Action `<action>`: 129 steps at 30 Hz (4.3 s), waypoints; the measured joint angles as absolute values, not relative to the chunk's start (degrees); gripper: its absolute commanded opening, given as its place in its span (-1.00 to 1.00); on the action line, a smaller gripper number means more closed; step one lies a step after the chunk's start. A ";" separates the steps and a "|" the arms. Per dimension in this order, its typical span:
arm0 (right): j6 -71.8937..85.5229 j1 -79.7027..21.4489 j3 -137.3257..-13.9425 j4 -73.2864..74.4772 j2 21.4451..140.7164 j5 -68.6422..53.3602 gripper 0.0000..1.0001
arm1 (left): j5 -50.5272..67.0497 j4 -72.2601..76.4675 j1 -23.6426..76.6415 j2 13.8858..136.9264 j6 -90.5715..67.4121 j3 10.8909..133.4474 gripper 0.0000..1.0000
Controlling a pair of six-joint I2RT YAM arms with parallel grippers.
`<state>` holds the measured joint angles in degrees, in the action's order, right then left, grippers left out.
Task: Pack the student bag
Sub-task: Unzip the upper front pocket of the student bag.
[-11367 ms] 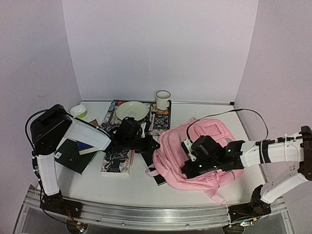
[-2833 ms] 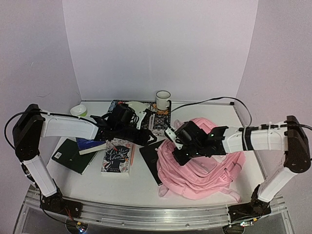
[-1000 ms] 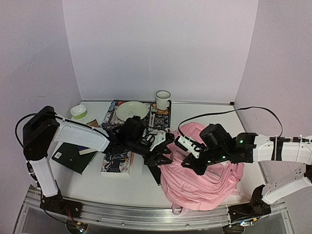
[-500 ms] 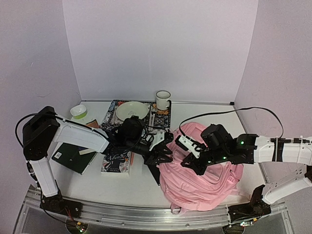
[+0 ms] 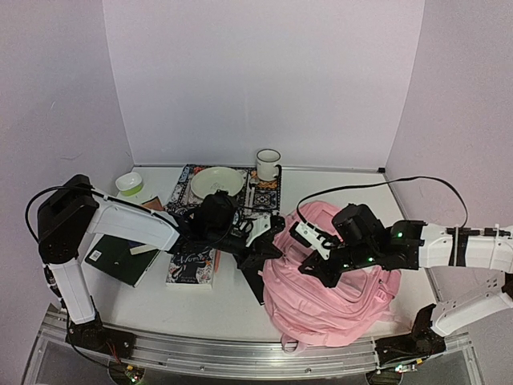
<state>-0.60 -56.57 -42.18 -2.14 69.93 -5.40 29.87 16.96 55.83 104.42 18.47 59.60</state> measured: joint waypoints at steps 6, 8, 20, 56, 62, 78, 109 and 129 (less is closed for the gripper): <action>-0.60 -56.53 -42.19 -1.90 69.43 -5.39 -1.00 | 29.79 16.95 55.80 104.42 18.23 59.85 -0.77; -0.60 -56.53 -42.19 -1.71 69.19 -5.43 -1.00 | 29.82 16.99 55.77 104.42 18.36 59.88 -0.49; -0.76 -56.55 -42.26 -1.19 69.04 -7.16 -1.00 | 30.19 17.04 55.31 104.20 22.55 59.86 -0.04; -1.21 -55.90 -44.80 0.85 71.51 -6.69 -1.00 | 25.01 17.20 56.78 107.20 19.45 61.19 -1.00; -1.28 -55.90 -45.93 0.28 70.11 -10.32 -1.00 | 27.36 15.45 53.94 107.64 18.58 64.10 -1.00; -0.09 -55.46 -48.66 3.07 72.38 -2.19 -0.55 | 25.60 9.64 53.51 115.20 18.14 74.93 -0.98; 4.07 -56.95 -50.83 8.18 77.91 4.56 -0.10 | 22.88 8.78 51.16 115.22 19.64 74.11 -1.00; 4.05 -57.55 -52.02 11.43 80.47 15.79 -0.44 | 22.96 8.80 50.54 115.57 19.66 74.13 -1.00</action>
